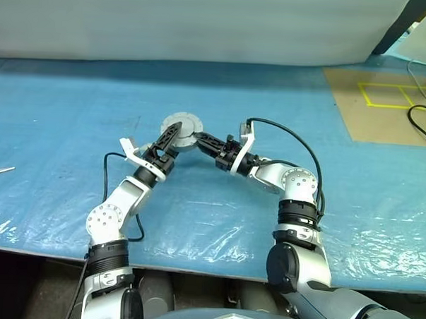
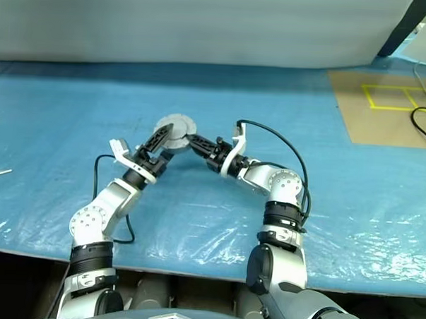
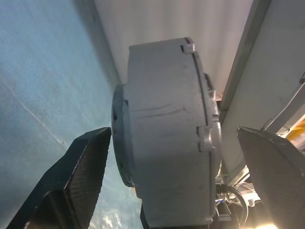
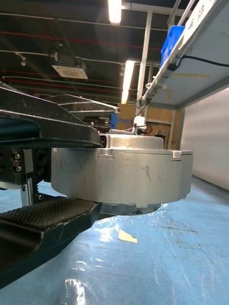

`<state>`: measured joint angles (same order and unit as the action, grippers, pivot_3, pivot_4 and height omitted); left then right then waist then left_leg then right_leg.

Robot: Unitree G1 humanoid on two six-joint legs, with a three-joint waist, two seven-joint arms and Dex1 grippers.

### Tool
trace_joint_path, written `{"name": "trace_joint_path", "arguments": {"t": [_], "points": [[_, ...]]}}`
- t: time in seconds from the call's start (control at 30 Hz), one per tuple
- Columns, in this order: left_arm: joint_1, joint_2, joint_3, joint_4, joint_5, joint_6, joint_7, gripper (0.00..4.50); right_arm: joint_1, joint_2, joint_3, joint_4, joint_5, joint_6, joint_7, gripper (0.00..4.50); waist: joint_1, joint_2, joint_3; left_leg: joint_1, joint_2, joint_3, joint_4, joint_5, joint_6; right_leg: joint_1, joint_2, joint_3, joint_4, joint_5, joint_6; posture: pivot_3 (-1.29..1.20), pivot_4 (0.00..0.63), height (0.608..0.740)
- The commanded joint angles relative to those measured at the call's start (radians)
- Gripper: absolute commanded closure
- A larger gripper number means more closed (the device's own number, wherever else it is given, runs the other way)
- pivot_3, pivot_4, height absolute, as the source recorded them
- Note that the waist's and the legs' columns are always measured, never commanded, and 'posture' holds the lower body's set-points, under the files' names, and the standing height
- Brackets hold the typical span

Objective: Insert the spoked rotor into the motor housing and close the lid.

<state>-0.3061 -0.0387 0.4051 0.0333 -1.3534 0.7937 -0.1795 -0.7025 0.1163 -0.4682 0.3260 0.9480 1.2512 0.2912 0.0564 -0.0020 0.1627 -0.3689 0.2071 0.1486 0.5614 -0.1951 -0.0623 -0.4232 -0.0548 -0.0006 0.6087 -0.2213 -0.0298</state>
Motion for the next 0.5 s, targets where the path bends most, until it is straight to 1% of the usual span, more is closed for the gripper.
{"name": "trace_joint_path", "arguments": {"t": [0.03,0.17,0.37,0.5], "points": [[-0.004,0.016,-0.032,-0.031,0.019,0.001,-0.008,0.59,-0.016,0.043,0.009,-0.033,0.079,0.002,0.028,3.39,0.001,0.0,0.0,0.0,0.0,0.0,0.0,0.0,0.0,0.0,0.0,0.0,0.0,0.0,0.0,0.0,0.15,0.74],[-0.005,0.017,-0.052,-0.043,0.03,0.0,0.007,1.97,-0.013,0.044,0.023,-0.039,0.084,0.009,0.029,3.39,0.001,0.0,0.0,0.0,0.0,0.0,0.0,0.0,0.0,0.0,0.0,0.0,0.0,0.0,0.0,0.0,0.15,0.74],[-0.027,0.01,-0.038,-0.039,0.027,-0.033,0.019,2.0,-0.011,0.037,0.036,-0.041,0.086,0.009,0.033,3.39,0.001,0.0,0.0,0.0,0.0,0.0,0.001,0.0,0.0,0.0,0.0,0.0,0.0,0.0,0.0,0.0,0.15,0.74],[-0.058,-0.01,-0.003,-0.017,0.016,-0.089,0.039,2.0,-0.014,0.03,0.048,-0.04,0.069,-0.011,0.031,3.39,0.003,0.0,0.0,0.0,0.0,0.0,0.001,0.0,0.0,0.0,0.0,0.0,0.0,0.0,0.001,0.0,0.15,0.74]]}}
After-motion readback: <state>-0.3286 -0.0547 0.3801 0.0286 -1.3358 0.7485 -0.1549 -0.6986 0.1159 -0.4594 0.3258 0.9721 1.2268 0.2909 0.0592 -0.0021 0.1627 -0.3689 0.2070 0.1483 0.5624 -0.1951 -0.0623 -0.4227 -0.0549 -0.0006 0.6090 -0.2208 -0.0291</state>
